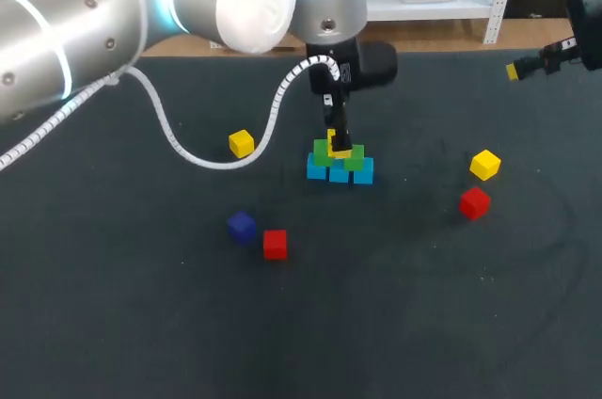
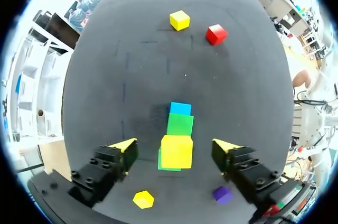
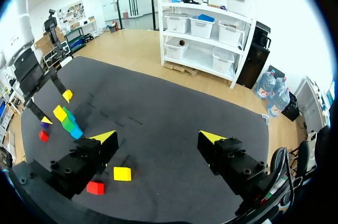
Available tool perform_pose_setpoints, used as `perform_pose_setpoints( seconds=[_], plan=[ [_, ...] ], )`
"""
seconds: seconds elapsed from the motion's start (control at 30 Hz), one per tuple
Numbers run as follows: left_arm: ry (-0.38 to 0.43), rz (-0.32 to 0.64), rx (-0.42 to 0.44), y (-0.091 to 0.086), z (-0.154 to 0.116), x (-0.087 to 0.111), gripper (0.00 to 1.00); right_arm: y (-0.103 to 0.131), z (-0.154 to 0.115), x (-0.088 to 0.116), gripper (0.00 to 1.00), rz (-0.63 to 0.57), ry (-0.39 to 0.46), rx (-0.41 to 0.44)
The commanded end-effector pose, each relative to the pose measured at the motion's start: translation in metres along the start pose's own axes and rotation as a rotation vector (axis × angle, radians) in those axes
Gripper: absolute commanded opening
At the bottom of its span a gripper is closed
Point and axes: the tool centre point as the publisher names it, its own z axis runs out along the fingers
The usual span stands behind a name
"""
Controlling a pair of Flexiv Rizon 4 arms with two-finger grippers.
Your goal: Place the blue cubes, place green cubes on the blue cubes, place the yellow cubes on the green cubes, then place the red cubes on the yellow cubes, and place purple cube on the red cubes.
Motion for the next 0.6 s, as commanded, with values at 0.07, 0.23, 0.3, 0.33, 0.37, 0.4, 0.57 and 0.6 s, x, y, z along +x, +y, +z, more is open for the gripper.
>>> perform_pose_setpoints(
  seconds=[0.07, 0.23, 0.3, 0.33, 0.37, 0.4, 0.57, 0.6],
  plan=[
    [-0.015, -0.036, -0.016, 0.000, -0.016, 0.014, 1.00, 0.001, 0.000, 0.000, 1.00, 0.001, 0.001, 0.005],
    [-0.038, -0.136, -0.065, 0.002, -0.033, 0.041, 1.00, 0.001, 0.000, 0.000, 1.00, 0.001, 0.001, 0.005],
    [-0.048, -0.167, -0.080, 0.005, -0.039, 0.052, 1.00, 0.001, 0.000, 0.000, 1.00, 0.001, 0.001, 0.005],
    [-0.052, -0.180, -0.084, 0.005, -0.041, 0.058, 1.00, 0.001, 0.000, 0.000, 1.00, 0.001, 0.001, 0.005],
    [-0.058, -0.195, -0.081, 0.004, -0.044, 0.063, 1.00, 0.001, 0.000, 0.000, 1.00, 0.001, 0.001, 0.005],
    [-0.062, -0.209, -0.080, 0.001, -0.048, 0.068, 1.00, 0.001, 0.000, 0.000, 1.00, 0.001, 0.001, 0.005],
    [-0.071, -0.272, -0.087, -0.003, -0.056, 0.091, 1.00, 0.001, 0.000, 0.000, 1.00, 0.001, 0.001, 0.005],
    [-0.068, -0.278, -0.085, -0.005, -0.056, 0.095, 1.00, 0.001, 0.000, 0.000, 1.00, 0.001, 0.001, 0.005]
  ],
)
